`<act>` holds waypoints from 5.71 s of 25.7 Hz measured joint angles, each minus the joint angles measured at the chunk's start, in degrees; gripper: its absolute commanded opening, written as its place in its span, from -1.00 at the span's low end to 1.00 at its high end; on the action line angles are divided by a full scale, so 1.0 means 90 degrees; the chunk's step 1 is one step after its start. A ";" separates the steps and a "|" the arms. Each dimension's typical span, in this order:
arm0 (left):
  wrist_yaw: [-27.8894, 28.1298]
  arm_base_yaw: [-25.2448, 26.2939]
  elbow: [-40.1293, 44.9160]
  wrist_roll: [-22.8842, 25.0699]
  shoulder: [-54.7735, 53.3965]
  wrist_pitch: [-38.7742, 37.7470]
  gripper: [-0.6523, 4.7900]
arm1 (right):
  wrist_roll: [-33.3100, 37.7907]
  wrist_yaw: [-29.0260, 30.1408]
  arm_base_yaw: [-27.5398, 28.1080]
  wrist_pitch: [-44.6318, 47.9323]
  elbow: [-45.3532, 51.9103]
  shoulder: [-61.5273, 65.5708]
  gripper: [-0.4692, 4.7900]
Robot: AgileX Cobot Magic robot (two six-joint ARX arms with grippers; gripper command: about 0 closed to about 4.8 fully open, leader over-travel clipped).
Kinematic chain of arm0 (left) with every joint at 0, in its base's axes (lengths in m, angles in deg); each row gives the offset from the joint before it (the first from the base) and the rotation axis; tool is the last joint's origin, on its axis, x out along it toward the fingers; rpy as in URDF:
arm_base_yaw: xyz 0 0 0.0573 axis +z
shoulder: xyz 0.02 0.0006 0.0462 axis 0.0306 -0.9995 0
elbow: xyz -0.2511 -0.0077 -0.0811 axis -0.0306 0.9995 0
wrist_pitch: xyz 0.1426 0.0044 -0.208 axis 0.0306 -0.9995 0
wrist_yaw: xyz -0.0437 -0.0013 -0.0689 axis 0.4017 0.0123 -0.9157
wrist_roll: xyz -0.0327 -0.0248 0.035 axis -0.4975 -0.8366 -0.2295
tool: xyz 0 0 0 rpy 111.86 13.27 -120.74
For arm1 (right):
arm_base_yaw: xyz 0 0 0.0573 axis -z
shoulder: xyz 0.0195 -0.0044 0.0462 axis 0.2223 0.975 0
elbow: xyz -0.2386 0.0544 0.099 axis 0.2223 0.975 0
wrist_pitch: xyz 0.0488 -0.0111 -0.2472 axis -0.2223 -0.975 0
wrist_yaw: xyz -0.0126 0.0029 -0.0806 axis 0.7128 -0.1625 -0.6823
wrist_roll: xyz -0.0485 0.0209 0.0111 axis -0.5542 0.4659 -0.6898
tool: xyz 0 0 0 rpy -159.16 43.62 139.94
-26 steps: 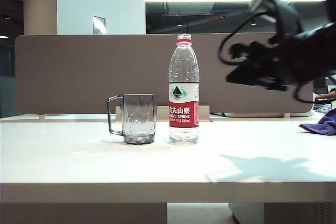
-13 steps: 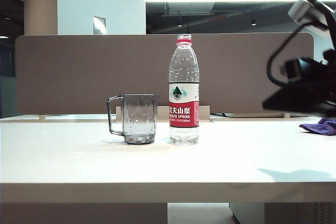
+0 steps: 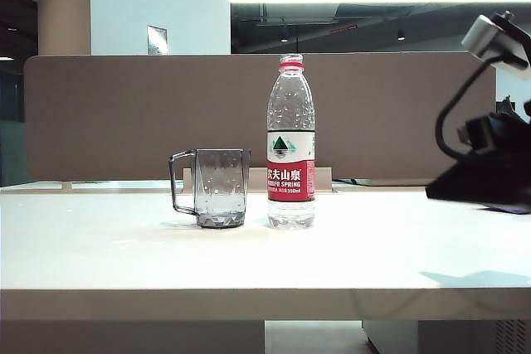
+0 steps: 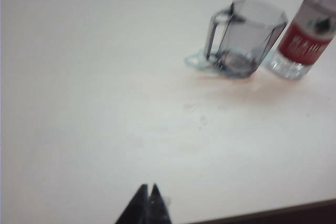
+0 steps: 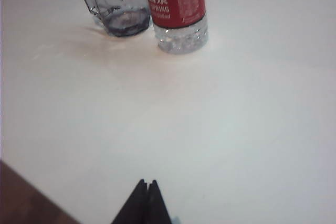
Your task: Pick up the mineral water bottle on the table and pour a little water into the mug.
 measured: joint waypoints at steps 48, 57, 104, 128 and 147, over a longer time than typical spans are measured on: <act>0.0000 0.0763 0.1882 0.0022 0.0879 0.2198 -0.78 | -0.0032 -0.1103 0.0255 -0.0663 0.0493 -0.1258 -0.82; 0.0000 0.0763 0.1880 0.0022 0.0879 0.2198 -0.78 | -0.0029 -0.1141 0.1846 -0.1396 0.0486 -0.4634 -0.82; 0.0000 0.0763 0.1880 0.0022 0.0877 0.2198 -0.78 | -0.0129 -0.2635 0.3172 -0.5017 0.0486 -0.7339 -0.82; 0.0000 0.0763 0.1882 0.0022 0.0877 0.2198 -0.78 | -0.0843 -0.1141 0.3043 -0.6006 0.0486 -0.7339 -0.82; 0.0000 0.0763 0.1880 0.0049 0.0879 0.2198 -0.78 | -0.0845 -0.1141 0.3043 -0.6006 0.0486 -0.7339 -0.82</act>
